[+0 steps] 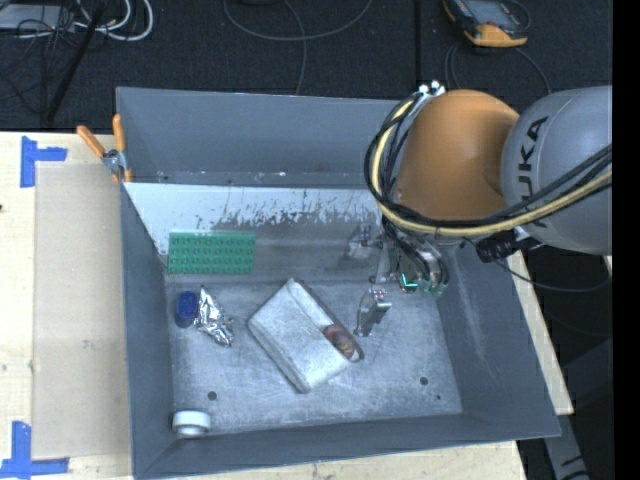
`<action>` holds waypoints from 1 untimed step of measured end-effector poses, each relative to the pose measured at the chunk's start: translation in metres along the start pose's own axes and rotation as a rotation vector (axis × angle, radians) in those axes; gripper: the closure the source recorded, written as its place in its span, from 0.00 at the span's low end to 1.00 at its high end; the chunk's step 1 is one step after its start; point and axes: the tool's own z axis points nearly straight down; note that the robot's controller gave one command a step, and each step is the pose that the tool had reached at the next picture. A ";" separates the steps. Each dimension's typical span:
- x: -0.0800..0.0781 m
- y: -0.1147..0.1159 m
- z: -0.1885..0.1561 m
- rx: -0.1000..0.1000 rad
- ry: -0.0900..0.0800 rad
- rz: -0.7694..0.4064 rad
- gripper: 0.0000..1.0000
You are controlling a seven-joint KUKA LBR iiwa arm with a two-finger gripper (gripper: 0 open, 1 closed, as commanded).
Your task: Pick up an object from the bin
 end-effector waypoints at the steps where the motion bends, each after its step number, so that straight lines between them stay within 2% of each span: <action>1: 0.012 -0.016 0.126 -0.002 -0.010 0.065 0.00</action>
Offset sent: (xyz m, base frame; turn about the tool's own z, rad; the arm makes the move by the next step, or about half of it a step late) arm -0.0141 -0.0168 -0.1253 0.0679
